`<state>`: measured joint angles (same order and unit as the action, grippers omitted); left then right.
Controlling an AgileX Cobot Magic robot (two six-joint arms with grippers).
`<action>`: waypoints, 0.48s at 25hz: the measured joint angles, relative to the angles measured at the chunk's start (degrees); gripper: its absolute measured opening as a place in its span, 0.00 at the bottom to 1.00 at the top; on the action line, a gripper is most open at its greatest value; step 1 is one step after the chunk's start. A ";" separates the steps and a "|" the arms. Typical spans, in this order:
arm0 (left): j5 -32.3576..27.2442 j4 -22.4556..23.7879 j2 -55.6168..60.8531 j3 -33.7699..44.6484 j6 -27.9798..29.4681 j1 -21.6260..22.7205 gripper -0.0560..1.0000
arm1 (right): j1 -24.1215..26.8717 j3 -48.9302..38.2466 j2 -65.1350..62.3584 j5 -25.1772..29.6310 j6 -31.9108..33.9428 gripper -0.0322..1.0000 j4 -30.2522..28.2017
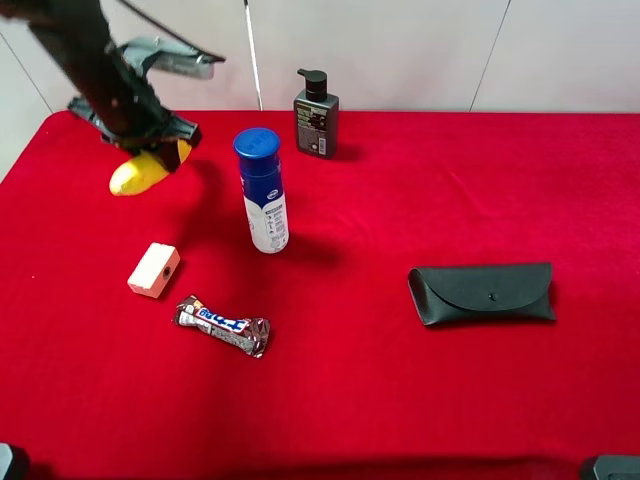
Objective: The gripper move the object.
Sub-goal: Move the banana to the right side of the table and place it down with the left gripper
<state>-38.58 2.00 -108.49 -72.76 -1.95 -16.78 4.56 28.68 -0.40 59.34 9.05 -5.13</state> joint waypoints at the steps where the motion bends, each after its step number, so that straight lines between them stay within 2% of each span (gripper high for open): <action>1: -2.39 0.88 0.00 -2.16 0.00 -0.63 0.39 | 0.00 0.00 0.00 0.00 0.00 0.70 0.00; 6: -11.81 3.48 0.00 -12.70 0.00 -4.29 0.39 | 0.00 0.00 0.00 0.00 0.00 0.70 0.00; 12: -18.04 3.75 0.00 -23.58 0.00 -9.29 0.39 | 0.00 0.00 0.00 0.00 0.00 0.70 0.00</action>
<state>-56.62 5.75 -108.49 -96.33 -1.95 -26.08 4.56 28.68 -0.40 59.34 9.05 -5.13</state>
